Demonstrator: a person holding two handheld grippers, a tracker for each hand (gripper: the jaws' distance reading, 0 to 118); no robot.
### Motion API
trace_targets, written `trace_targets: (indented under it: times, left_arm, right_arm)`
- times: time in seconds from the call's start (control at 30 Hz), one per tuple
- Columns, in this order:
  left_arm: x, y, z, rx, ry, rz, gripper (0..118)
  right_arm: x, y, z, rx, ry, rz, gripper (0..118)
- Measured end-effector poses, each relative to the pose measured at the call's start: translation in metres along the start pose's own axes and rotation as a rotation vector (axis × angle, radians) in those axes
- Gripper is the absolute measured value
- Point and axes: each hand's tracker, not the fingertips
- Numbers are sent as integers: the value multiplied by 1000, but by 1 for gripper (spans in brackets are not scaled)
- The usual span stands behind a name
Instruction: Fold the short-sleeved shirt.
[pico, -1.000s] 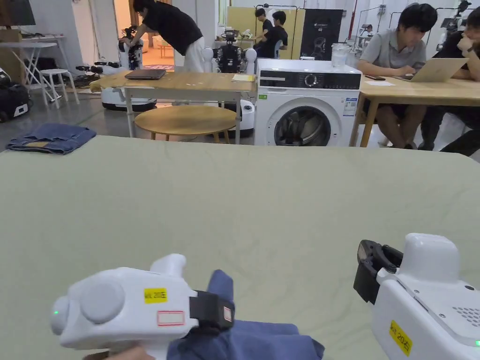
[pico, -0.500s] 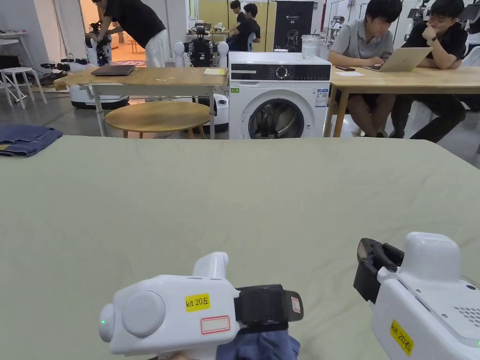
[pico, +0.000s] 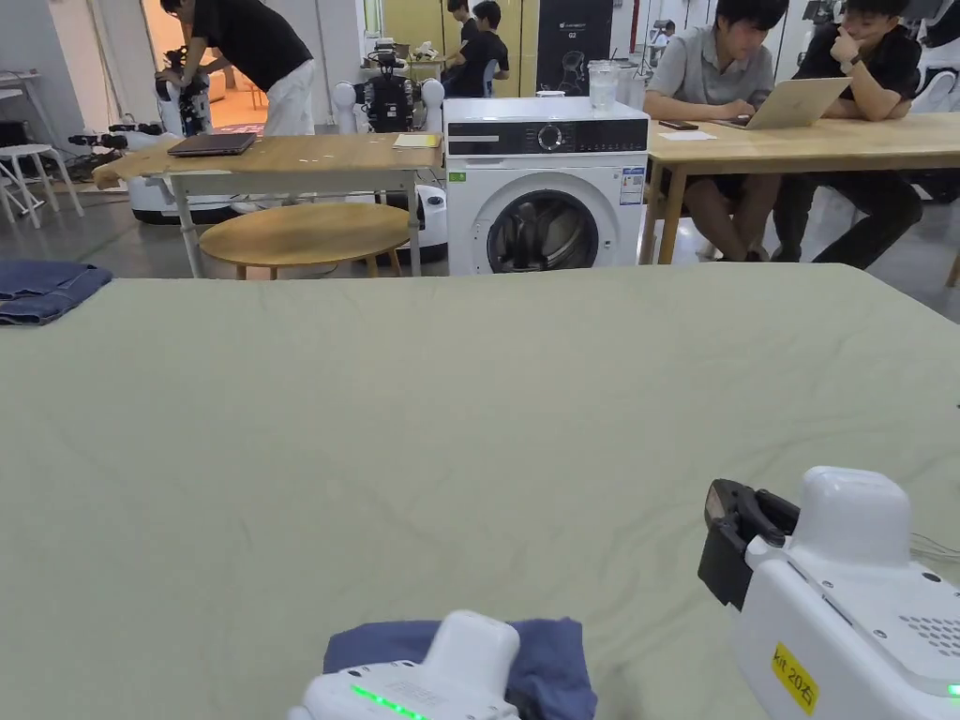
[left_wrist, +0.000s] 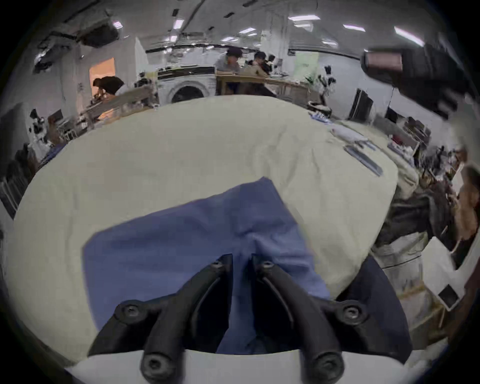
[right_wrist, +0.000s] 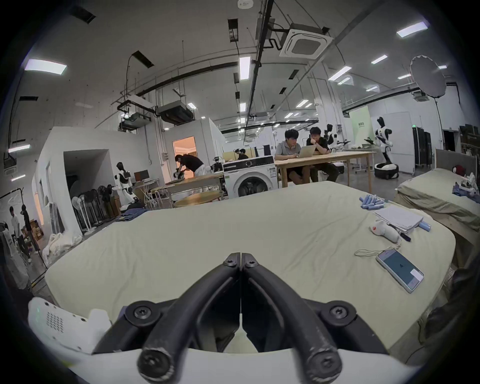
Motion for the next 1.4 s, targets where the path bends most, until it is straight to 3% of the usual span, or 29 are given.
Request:
trace_targets:
  times: [0.13, 0.3, 0.43, 0.53, 0.63, 0.8, 0.83, 0.97, 1.0, 1.13, 1.23, 1.27, 1.33, 1.37, 1.4]
  left_arm:
    - [7, 5, 0, 16, -5, -8, 11]
    - [-28, 10, 29, 104, -112, 182, 11]
    - [-81, 12, 70, 254, -166, 366, 11]
    - [-123, 7, 93, 313, -231, 527, 11]
    - [-151, -5, 99, 299, -258, 592, 11]
    - [-176, -36, 87, 196, -316, 674, 12]
    - [-181, -42, 82, 170, -355, 692, 20]
    - [-208, -66, 47, 87, -562, 867, 110]
    - [-213, -71, 38, 79, -619, 925, 114]
    - [-225, -83, 9, 55, -749, 1087, 114]
    - [-207, -74, -11, 15, -838, 1054, 111]
    - [-200, -70, -15, 22, -829, 1053, 96]
    - [-191, -63, -25, 6, -786, 1063, 49]
    - [-189, -62, -29, -40, -682, 1038, 29]
    - [-187, -64, -28, -52, -602, 1005, 29]
  right_arm:
    - [3, -3, 4, -12, -3, 1, 0]
    - [-3, -5, 4, -39, 49, 18, 0]
    - [-22, -11, -8, -142, 169, 81, 0]
    - [-40, -29, -26, -286, 230, 119, 0]
    - [-51, -56, -50, -477, 301, 101, 0]
    - [-60, -100, -75, -726, 229, 240, 0]
    - [-60, -103, -76, -724, 232, 260, 0]
    - [-53, -91, -78, -713, 261, 208, 0]
    - [-51, -91, -80, -720, 268, 202, 0]
    - [-46, -95, -82, -720, 281, 165, 0]
    - [-43, -97, -84, -715, 284, 118, 0]
    - [-40, -97, -83, -714, 288, 84, 0]
    - [-33, -95, -83, -712, 307, 20, 0]
    - [-29, -93, -82, -711, 311, -16, 0]
    - [-25, -91, -82, -713, 313, -55, 0]
